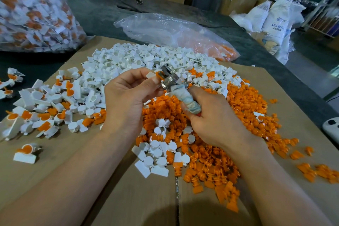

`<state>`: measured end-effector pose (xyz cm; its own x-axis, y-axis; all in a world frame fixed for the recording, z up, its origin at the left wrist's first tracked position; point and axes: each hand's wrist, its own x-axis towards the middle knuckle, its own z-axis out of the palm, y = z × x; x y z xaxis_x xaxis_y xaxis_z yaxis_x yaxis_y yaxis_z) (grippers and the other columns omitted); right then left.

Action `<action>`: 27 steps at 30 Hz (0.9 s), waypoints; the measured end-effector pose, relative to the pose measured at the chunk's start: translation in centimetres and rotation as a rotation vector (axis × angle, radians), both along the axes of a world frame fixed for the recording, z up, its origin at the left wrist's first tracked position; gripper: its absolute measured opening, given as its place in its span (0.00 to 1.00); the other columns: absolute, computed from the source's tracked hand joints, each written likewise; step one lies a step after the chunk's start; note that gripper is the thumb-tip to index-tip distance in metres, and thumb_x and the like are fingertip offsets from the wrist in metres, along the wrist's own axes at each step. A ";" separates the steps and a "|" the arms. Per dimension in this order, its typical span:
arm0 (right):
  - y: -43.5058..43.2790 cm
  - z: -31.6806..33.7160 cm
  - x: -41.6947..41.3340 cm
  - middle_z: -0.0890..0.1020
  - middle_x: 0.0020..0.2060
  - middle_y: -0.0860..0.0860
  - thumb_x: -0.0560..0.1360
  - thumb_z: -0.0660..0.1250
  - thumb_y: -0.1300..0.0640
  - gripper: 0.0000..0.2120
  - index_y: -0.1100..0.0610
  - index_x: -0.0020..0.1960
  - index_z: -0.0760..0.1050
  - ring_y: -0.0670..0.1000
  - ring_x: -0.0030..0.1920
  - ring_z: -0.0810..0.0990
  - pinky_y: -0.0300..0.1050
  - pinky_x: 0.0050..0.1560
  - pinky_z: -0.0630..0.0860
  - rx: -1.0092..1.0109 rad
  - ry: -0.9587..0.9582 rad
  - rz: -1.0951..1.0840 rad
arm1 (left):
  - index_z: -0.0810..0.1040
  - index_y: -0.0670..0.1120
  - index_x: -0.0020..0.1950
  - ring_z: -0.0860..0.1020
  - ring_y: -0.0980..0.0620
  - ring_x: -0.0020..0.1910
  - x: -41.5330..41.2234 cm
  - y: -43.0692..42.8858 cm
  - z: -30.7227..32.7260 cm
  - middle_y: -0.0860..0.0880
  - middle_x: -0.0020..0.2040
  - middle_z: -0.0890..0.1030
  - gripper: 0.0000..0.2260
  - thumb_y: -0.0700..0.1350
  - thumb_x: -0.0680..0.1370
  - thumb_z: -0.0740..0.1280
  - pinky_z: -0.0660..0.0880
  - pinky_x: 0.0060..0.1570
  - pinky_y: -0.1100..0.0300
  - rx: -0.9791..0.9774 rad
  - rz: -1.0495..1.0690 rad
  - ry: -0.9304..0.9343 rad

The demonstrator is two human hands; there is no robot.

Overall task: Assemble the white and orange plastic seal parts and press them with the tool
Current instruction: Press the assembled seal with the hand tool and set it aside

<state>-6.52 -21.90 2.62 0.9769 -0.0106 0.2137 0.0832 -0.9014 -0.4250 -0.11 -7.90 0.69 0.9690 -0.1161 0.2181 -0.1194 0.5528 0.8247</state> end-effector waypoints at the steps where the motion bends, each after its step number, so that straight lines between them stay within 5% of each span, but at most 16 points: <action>1: 0.1 0.0 0.0 0.73 0.31 0.50 0.74 0.64 0.60 0.05 0.54 0.47 0.68 0.52 0.30 0.72 0.51 0.29 0.69 -0.007 -0.005 0.004 | 0.78 0.43 0.36 0.80 0.54 0.32 -0.1 0.0 0.0 0.53 0.31 0.81 0.05 0.39 0.62 0.70 0.77 0.32 0.65 0.004 0.002 -0.002; 10: 0.3 0.0 -0.1 0.73 0.31 0.50 0.74 0.64 0.59 0.08 0.51 0.46 0.64 0.52 0.30 0.72 0.50 0.29 0.69 -0.029 -0.046 0.022 | 0.79 0.44 0.35 0.80 0.53 0.32 0.0 0.2 0.3 0.50 0.31 0.81 0.03 0.37 0.65 0.71 0.76 0.31 0.65 0.002 0.002 0.027; 14: 0.0 -0.2 -0.1 0.71 0.31 0.46 0.75 0.65 0.55 0.08 0.51 0.46 0.64 0.47 0.31 0.70 0.46 0.30 0.66 -0.030 -0.041 0.015 | 0.81 0.47 0.30 0.80 0.53 0.30 0.1 0.2 0.4 0.50 0.30 0.81 0.10 0.32 0.66 0.70 0.76 0.30 0.66 0.027 -0.012 0.066; 22: -2.9 -0.2 0.7 0.69 0.34 0.44 0.73 0.65 0.45 0.13 0.52 0.43 0.65 0.43 0.33 0.67 0.40 0.29 0.58 -0.018 -0.078 -0.259 | 0.81 0.42 0.38 0.80 0.52 0.28 0.3 0.1 0.4 0.48 0.29 0.82 0.08 0.31 0.71 0.68 0.75 0.28 0.67 0.179 -0.030 0.173; 27: -4.3 -0.7 1.1 0.66 0.35 0.42 0.72 0.64 0.41 0.17 0.52 0.47 0.65 0.46 0.36 0.66 0.38 0.30 0.58 -0.079 -0.004 -0.354 | 0.83 0.46 0.34 0.79 0.52 0.26 0.0 0.0 0.4 0.49 0.29 0.82 0.13 0.30 0.71 0.67 0.75 0.27 0.65 0.246 -0.037 0.121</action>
